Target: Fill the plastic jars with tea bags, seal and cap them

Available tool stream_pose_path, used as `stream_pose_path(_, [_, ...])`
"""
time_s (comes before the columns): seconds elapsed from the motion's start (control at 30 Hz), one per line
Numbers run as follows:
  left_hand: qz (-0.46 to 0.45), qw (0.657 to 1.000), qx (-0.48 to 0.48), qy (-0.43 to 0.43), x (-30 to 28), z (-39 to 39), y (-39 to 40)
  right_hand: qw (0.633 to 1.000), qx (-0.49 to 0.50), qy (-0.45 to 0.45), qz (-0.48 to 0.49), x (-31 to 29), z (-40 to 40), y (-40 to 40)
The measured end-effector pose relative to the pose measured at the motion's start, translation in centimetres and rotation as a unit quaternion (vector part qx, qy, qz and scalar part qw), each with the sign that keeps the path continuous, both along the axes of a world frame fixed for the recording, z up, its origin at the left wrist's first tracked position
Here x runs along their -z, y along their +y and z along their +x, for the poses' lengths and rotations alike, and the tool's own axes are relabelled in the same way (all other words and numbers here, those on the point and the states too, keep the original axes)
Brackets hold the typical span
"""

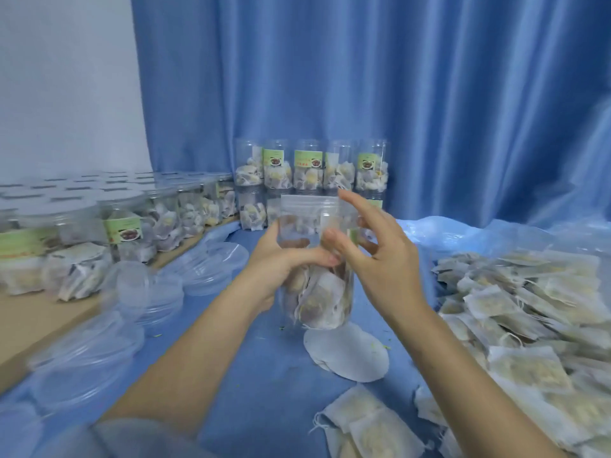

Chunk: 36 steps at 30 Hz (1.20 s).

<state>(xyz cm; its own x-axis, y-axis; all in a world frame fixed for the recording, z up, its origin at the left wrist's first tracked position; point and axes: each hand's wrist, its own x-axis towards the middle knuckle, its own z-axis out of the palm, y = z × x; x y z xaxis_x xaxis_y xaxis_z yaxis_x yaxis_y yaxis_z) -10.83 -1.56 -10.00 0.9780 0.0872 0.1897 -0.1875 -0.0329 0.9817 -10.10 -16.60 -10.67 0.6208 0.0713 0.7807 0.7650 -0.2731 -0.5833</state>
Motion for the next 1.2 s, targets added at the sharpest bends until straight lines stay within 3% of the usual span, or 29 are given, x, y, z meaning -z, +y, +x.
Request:
stream_pose_path(0.27, [0.045, 0.989, -0.135, -0.031, -2.8, -8.3, 12.0, 0.989, -0.131, 0.047, -0.043, -3.9, -3.6, 11.8])
stream_pose_path(0.5, [0.076, 0.948, -0.303, -0.069, -1.7, -14.8, 22.3, 0.976, -0.200, 0.083, -0.036, -2.4, -7.9, 25.9])
stream_pose_path(0.63, [0.137, 0.934, -0.328, -0.042, 0.6, -17.8, 28.0, 0.963, -0.236, 0.110, -0.063, -1.0, -9.3, 31.9])
stream_pose_path(0.8, [0.268, 0.875, -0.399, 0.055, 2.2, -19.1, 33.6, 0.962, -0.222, 0.108, -0.118, 0.9, -10.1, 37.6])
stream_pose_path(0.93, [0.239, 0.866, -0.434, 0.064, 2.8, -18.6, 35.8, 0.951, -0.216, 0.168, -0.147, 1.8, -9.3, 40.6])
stream_pose_path(1.07, [0.212, 0.837, -0.503, 0.033, 3.8, -18.6, 37.3, 0.904, -0.300, 0.193, -0.234, 2.0, -8.3, 43.1])
stream_pose_path(1.2, [0.179, 0.843, -0.503, 0.063, 5.4, -19.2, 37.3, 0.873, -0.328, 0.205, -0.296, 2.1, -8.1, 44.2])
